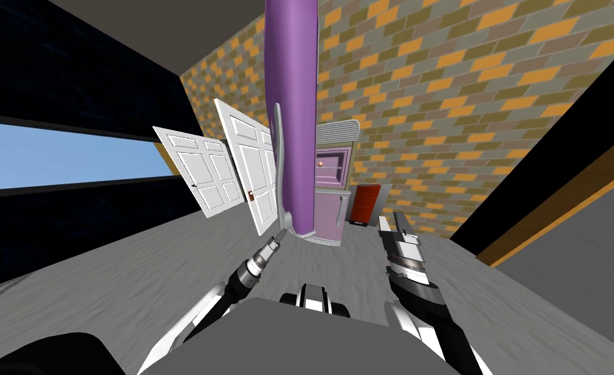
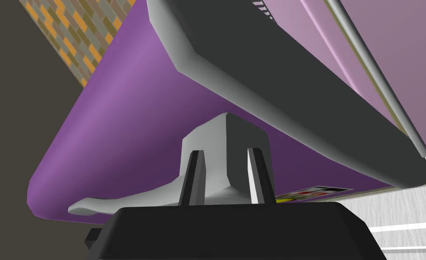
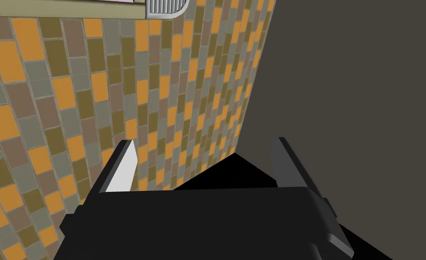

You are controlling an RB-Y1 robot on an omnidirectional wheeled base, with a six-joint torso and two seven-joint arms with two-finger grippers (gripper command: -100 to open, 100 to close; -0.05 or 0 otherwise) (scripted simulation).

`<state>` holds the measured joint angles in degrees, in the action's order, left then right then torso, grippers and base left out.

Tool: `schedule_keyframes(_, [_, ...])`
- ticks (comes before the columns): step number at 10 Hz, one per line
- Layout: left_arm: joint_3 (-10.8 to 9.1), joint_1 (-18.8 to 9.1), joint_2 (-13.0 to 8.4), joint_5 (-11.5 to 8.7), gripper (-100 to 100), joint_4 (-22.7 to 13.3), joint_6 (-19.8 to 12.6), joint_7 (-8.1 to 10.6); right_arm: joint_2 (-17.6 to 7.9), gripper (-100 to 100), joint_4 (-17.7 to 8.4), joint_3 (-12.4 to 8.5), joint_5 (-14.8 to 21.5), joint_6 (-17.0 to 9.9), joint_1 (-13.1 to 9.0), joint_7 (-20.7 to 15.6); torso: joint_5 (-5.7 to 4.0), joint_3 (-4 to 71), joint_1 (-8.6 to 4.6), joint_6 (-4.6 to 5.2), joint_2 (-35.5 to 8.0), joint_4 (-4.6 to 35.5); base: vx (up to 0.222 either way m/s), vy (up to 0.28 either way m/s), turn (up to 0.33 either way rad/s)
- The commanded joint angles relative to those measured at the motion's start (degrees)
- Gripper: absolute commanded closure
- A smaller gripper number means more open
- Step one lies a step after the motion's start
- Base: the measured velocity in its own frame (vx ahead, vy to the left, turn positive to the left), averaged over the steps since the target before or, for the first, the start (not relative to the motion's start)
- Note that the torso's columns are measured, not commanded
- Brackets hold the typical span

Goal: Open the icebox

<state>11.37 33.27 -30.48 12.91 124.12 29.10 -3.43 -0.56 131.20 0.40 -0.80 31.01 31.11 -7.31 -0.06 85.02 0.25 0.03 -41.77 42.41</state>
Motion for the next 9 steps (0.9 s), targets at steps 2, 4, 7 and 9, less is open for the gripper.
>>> schedule_keyframes(2, [-0.11,0.0,-1.4,-0.2,100,1.0,1.5,0.74,0.0,0,0.0,0.0,0.0,0.0,0.0,0.0,-0.11,0.2,-0.17,0.08,0.2,0.0,-0.030,0.239,-0.069])
schedule_keyframes(4, [0.32,0.2,-2.3,-0.1,100,1.3,2.4,1.15,0.0,0,0.0,0.0,0.0,0.0,0.0,0.0,-0.05,0.1,-0.05,0.06,0.1,0.0,-0.048,0.238,-0.061])
schedule_keyframes(7, [1.19,0.6,-4.2,0.0,100,1.9,4.2,1.96,0.0,0,0.0,0.0,0.0,0.0,0.0,0.0,-0.14,0.4,-0.08,0.13,0.3,0.2,-0.018,0.258,-0.087])
schedule_keyframes(9, [1.87,3.3,-6.3,0.3,-100,4.4,3.1,2.73,0.0,0,0.0,0.0,0.0,0.0,0.0,0.0,-0.20,0.4,-0.19,0.15,0.4,0.2,-0.006,0.194,-0.018])
